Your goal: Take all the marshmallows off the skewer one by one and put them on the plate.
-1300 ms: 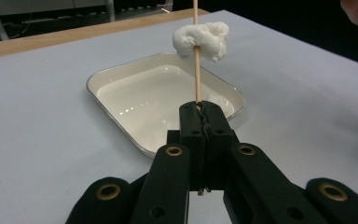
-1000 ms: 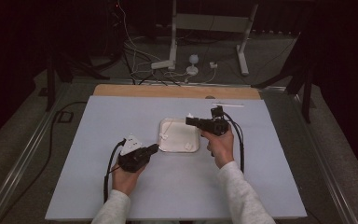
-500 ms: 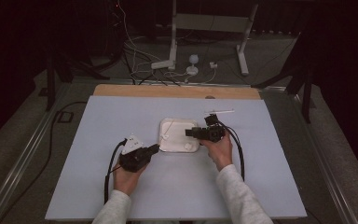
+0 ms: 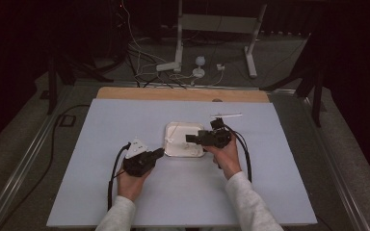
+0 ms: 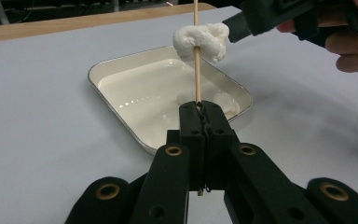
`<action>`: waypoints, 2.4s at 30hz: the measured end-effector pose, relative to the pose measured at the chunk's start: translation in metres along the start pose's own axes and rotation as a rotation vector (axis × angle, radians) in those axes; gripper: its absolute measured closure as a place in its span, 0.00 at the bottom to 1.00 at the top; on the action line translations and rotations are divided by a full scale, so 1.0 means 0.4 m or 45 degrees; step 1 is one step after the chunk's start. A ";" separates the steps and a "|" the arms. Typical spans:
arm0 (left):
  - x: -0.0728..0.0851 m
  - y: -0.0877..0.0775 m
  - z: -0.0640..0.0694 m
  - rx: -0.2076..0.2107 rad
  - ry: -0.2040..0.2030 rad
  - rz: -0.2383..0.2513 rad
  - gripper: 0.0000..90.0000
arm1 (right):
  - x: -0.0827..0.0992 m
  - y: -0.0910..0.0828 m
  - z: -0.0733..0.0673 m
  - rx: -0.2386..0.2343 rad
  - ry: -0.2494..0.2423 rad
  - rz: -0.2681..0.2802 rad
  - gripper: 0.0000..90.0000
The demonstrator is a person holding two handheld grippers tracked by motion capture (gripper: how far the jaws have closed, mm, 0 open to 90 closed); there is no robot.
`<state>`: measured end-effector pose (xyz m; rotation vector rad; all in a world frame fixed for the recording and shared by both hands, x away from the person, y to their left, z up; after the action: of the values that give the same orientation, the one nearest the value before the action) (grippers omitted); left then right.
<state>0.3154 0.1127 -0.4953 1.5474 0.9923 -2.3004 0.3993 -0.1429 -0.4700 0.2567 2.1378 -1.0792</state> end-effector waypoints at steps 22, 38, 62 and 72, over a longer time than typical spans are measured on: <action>-0.006 -0.001 0.006 0.004 -0.022 0.043 1.00 | 0.014 0.033 -0.103 -0.220 0.016 0.000 0.34; -0.009 0.001 0.012 0.034 -0.024 0.072 1.00 | 0.018 0.069 -0.132 -0.332 0.094 -0.016 0.77; -0.012 0.001 0.029 0.060 0.072 0.070 1.00 | -0.035 -0.011 -0.079 -0.305 0.236 0.175 0.89; -0.014 -0.007 0.032 0.071 0.074 0.082 1.00 | -0.049 -0.016 -0.077 -0.301 0.215 0.188 0.89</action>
<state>0.3068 0.1059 -0.4863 1.6516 0.8850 -2.2697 0.3948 -0.1207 -0.4406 0.3987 2.3310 -0.7346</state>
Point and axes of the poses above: each handheld gripper's, and its own axes: y roughly forward along the jaws, x roughly out of its underside, z roughly to its right, the point moved 2 cm from there along y, roughly forward along the jaws, and after that the axes turned 9 degrees about x, right-handed, at the moved point
